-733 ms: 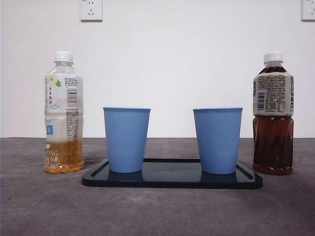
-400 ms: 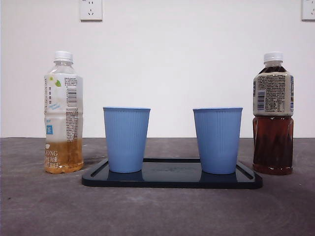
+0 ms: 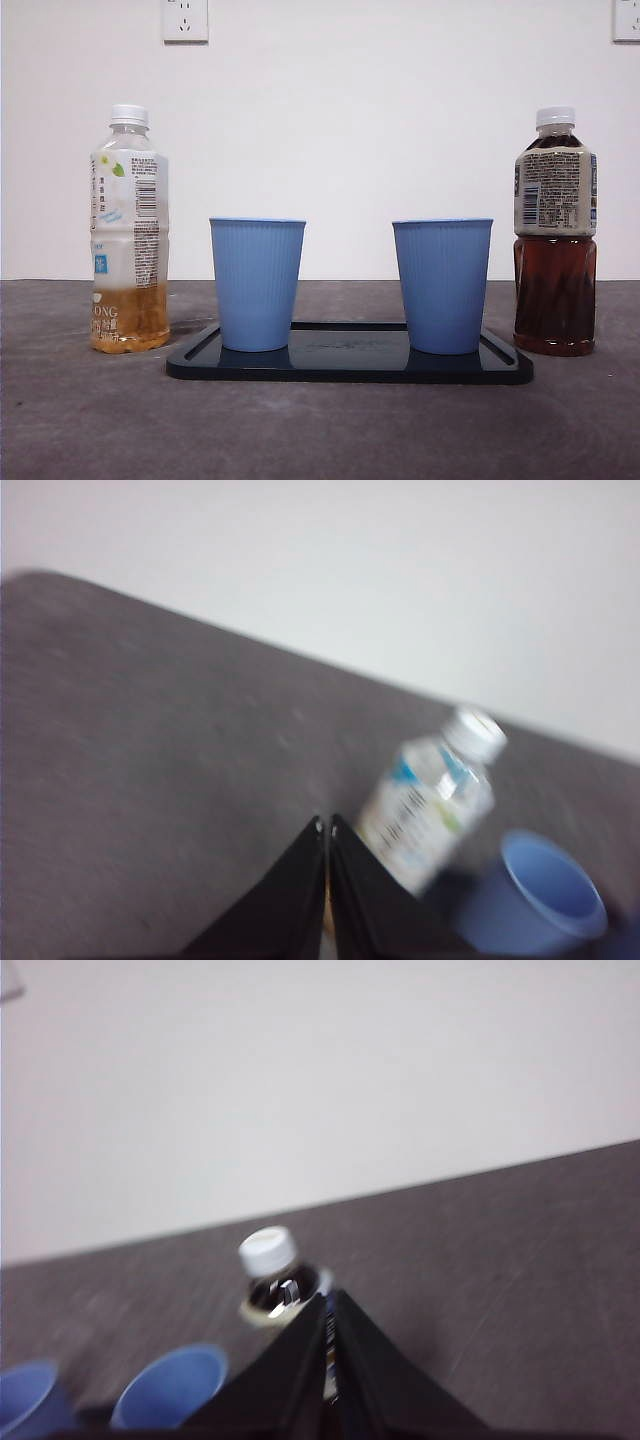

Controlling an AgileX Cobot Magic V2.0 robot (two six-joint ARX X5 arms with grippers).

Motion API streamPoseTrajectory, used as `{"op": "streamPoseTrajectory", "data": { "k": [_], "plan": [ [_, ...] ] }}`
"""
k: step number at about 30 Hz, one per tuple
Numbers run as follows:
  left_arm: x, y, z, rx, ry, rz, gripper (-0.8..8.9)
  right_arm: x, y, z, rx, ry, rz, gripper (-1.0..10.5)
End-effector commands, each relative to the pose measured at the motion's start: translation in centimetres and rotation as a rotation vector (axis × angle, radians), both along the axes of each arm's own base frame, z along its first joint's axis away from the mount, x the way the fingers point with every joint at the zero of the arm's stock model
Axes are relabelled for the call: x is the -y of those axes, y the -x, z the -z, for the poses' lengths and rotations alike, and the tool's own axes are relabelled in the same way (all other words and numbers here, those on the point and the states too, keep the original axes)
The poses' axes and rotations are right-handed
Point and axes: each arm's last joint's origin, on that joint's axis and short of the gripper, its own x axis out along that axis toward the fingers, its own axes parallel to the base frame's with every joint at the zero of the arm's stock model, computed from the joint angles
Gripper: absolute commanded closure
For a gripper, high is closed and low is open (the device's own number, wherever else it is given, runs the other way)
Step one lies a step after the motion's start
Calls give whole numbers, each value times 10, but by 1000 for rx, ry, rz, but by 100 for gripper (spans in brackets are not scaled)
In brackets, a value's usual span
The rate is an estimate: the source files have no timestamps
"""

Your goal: Pour the drink into the cup

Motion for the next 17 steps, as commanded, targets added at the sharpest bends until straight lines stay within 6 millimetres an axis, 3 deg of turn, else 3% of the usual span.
{"op": "streamPoseTrajectory", "data": {
  "k": [1, 10, 17],
  "plan": [
    [2, -4, -10, -63, -95, 114, 806, -2, -2, -10, -67, 70, -62, 938],
    [8, -19, -25, -260, -182, 364, 807, -7, -16, -16, -374, 132, -291, 938],
    [14, -21, -23, -359, -189, 487, 807, -12, -18, -10, -526, 131, -394, 938]
  ]
}}
